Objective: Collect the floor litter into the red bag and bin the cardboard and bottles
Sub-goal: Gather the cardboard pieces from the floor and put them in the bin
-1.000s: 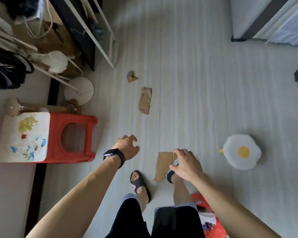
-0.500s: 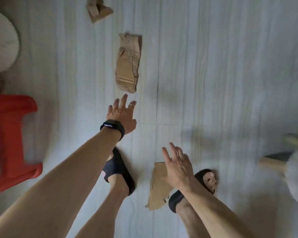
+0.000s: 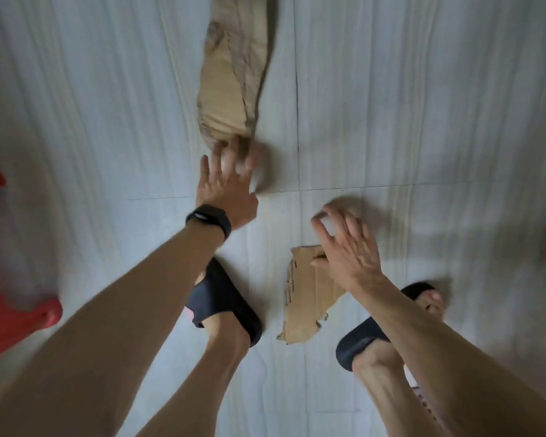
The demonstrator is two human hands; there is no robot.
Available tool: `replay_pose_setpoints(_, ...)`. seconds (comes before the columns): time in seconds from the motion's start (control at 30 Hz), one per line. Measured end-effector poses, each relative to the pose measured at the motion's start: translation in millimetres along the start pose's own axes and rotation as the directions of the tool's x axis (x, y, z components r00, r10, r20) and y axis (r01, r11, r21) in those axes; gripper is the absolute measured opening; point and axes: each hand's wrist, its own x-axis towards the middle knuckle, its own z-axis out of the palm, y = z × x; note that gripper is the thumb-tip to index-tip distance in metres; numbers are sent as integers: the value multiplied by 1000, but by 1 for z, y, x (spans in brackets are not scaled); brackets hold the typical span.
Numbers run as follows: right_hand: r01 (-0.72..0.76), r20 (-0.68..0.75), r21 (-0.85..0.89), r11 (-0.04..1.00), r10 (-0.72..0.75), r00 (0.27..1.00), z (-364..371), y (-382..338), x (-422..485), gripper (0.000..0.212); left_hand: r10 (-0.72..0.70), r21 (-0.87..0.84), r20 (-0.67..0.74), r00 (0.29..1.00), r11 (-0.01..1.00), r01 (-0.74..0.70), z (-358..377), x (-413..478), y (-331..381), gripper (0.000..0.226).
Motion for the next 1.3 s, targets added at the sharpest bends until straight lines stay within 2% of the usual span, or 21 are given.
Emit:
replay_pose_setpoints(0.07, -54, -34, 9, 999, 54, 998, -7, -4, 7, 85, -13, -7, -43, 999, 1000, 12, 4, -17, 9, 70)
replay_pose_setpoints(0.13, -65, -54, 15, 998, 65, 996, -8, -11, 7, 82, -158, -114, -99, 982, 983, 147, 3, -19, 13, 65)
replay_pose_setpoints(0.2, -26, -15, -26, 999, 25, 1000, -1, -17, 2, 93, -357, -244, -124, 926, 915, 321, -1, -11, 9, 72)
replay_pose_setpoints(0.27, -5, 64, -101, 995, 12, 998, 6, -23, -2, 100, -478, -351, -24, 878, 826, 440, -5, -1, 4, 88)
replay_pose_setpoints(0.33, -49, 133, -138, 989, 67, 989, 9, -26, 0, 105, -461, -332, 120, 879, 816, 474, -5, 6, -3, 97)
replay_pose_setpoints(0.4, -57, 199, -150, 987, 87, 976, 6, -25, 2, 97, -393, -299, 217, 893, 844, 444, -9, 8, -12, 95)
replay_pose_setpoints(0.53, 5, 281, -49, 999, 9, 960, -19, -16, -15, 58, -230, -309, 337, 913, 889, 338, -29, -21, -20, 60)
replay_pose_setpoints(0.6, 3, 321, 23, 1000, -10, 947, -42, -11, -36, 38, -270, -320, 341, 900, 867, 381, -40, -54, -23, 49)
replay_pose_setpoints(0.67, -27, 350, 71, 997, 0, 937, -78, -7, -60, 27, -346, -354, 322, 881, 820, 451, -62, -97, -26, 42)
replay_pose_setpoints(0.77, -60, 364, 101, 993, 19, 931, -134, -9, -97, 27, -406, -326, 306, 861, 805, 495, -103, -164, -29, 30)
replay_pose_setpoints(0.87, -43, 286, 99, 994, 13, 958, -215, -23, -131, 32, -499, -356, 305, 811, 730, 583, -167, -234, -38, 26)
replay_pose_setpoints(0.93, 26, 231, 88, 996, -46, 972, -282, -39, -155, 34, -569, -417, 303, 765, 642, 643, -223, -287, -49, 23)
replay_pose_setpoints(1.0, 81, 176, 105, 991, -99, 979, -339, -55, -176, 33, -618, -491, 277, 735, 567, 662, -268, -331, -52, 19)
replay_pose_setpoints(1.07, 174, 99, 113, 978, -186, 978, -403, -78, -204, 34, -705, -598, 216, 676, 452, 662, -320, -393, -56, 15)
replay_pose_setpoints(1.2, 354, -9, 163, 921, -358, 934, -521, -131, -282, 33, -818, -735, 121, 563, 307, 605, -410, -531, -49, 11)
replay_pose_setpoints(1.3, 464, -64, 199, 863, -461, 885, -581, -177, -339, 33, -881, -817, 106, 461, 187, 545, -438, -629, -40, 20)
